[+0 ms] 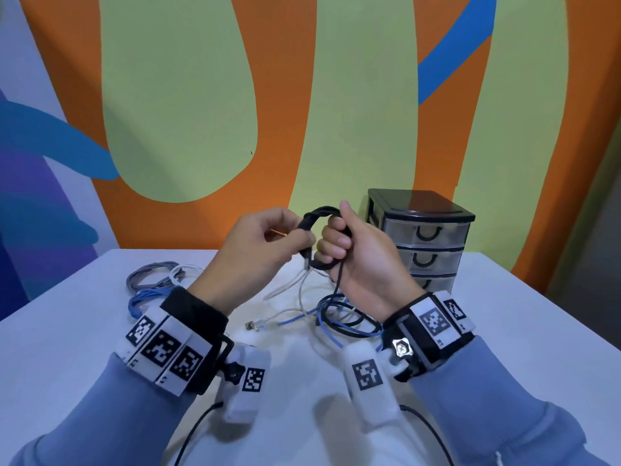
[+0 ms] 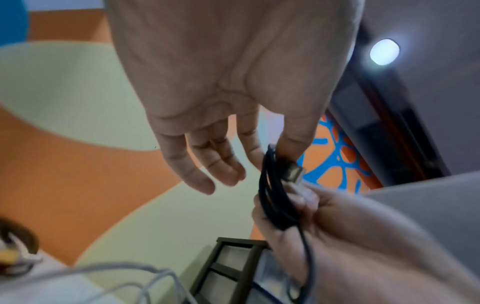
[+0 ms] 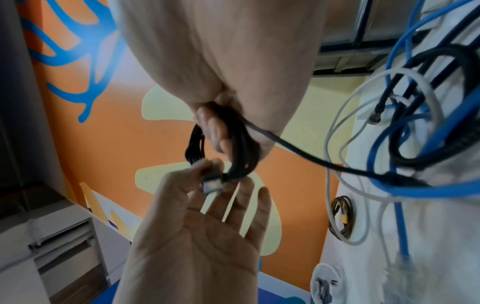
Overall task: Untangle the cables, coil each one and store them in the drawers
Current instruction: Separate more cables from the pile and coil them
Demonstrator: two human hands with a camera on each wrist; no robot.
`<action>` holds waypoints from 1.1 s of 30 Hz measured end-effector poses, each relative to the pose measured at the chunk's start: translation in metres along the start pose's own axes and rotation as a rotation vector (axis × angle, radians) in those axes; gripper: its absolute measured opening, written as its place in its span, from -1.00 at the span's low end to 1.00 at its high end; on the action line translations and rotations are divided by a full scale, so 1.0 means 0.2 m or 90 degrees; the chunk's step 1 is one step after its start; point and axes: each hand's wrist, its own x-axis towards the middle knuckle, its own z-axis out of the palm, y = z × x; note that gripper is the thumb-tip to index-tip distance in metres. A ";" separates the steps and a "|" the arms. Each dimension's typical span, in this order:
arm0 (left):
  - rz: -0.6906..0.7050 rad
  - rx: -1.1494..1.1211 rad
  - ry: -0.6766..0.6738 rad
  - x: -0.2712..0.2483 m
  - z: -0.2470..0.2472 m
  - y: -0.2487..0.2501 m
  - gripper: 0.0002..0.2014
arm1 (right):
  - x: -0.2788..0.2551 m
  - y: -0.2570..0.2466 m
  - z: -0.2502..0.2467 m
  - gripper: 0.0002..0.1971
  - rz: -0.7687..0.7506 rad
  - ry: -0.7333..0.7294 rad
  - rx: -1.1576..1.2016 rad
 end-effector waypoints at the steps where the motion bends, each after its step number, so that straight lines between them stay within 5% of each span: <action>1: -0.020 -0.041 -0.029 -0.01 -0.01 0.00 -0.63 | 0.00 -0.01 0.00 -0.59 -0.014 0.001 0.030; 5: -0.081 -0.046 -0.289 -0.05 0.07 -0.03 -0.47 | 0.00 -0.05 -0.01 -0.59 -0.048 0.017 0.132; 8: -0.086 -0.021 -0.360 -0.07 0.10 -0.05 -0.57 | 0.00 -0.07 -0.03 -0.59 -0.054 0.018 0.147; 14: -0.001 0.032 -0.119 0.01 -0.04 -0.06 -0.86 | 0.02 -0.13 -0.08 -0.59 -0.055 -0.005 0.179; 18: -0.006 0.303 -0.165 0.01 -0.05 -0.12 -0.86 | 0.00 -0.17 -0.07 -0.58 -0.085 -0.029 0.187; 22: -0.028 0.080 -0.188 -0.01 -0.05 -0.06 -0.77 | 0.01 -0.16 -0.07 -0.58 -0.131 0.019 0.159; 25: -0.014 0.126 -0.260 -0.03 -0.03 -0.03 -0.49 | 0.02 -0.13 -0.06 -0.59 -0.158 0.047 0.171; 27: -0.025 0.110 -0.295 -0.04 -0.01 -0.03 -0.65 | 0.03 -0.11 -0.05 -0.59 -0.157 0.046 0.178; 33: -0.088 -0.184 -0.058 0.00 -0.06 -0.03 -0.91 | 0.00 -0.12 -0.04 -0.59 -0.066 -0.021 0.170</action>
